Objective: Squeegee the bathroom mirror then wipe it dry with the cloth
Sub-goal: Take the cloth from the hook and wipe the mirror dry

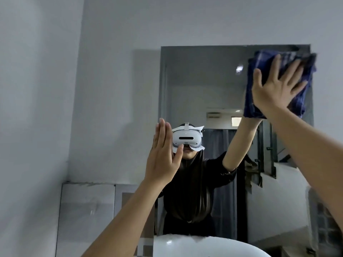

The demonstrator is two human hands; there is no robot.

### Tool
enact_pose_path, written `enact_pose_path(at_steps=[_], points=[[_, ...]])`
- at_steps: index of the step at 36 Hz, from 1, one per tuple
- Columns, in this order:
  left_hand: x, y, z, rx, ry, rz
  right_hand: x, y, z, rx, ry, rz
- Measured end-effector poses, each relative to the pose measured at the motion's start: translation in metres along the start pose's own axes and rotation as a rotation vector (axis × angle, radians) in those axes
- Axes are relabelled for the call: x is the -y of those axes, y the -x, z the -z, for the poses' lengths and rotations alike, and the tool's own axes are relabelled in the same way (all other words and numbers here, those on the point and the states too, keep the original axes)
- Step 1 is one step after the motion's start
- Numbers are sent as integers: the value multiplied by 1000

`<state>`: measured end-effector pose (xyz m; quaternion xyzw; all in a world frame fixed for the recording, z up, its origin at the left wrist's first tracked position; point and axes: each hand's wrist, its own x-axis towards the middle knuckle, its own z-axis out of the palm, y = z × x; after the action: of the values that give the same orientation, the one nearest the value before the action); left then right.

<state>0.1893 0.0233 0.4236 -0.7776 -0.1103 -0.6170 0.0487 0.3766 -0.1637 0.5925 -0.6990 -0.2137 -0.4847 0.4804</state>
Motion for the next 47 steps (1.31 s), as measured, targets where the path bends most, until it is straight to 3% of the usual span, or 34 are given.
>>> enact_pose_path(at_steps=[4,8,13,19,24,28,31,37,40,43,47], points=[[-3,7,-1,7,-6,18,-13,35,-6,-53,-48,-174],[-11,17,-3,6,10,68,11,74,-21,-32,-43,-132],[-19,42,-12,4,18,123,65,109,-37,48,-26,160],[-21,71,-22,-18,-6,164,105,143,-49,185,82,739],[-25,90,-29,-15,-30,172,63,149,-41,217,192,1096],[-26,98,-30,-20,-8,153,-7,132,-24,215,318,1216],[-25,98,-28,-11,9,139,-55,110,-6,174,337,1041],[-24,111,-29,39,-11,141,-94,125,3,90,102,116],[-24,129,-30,83,-6,123,-72,165,-9,45,-25,-174],[-24,145,-30,134,-4,132,-33,209,-24,51,-109,-233],[-20,163,-29,169,-20,114,23,245,-38,188,-116,-20]])
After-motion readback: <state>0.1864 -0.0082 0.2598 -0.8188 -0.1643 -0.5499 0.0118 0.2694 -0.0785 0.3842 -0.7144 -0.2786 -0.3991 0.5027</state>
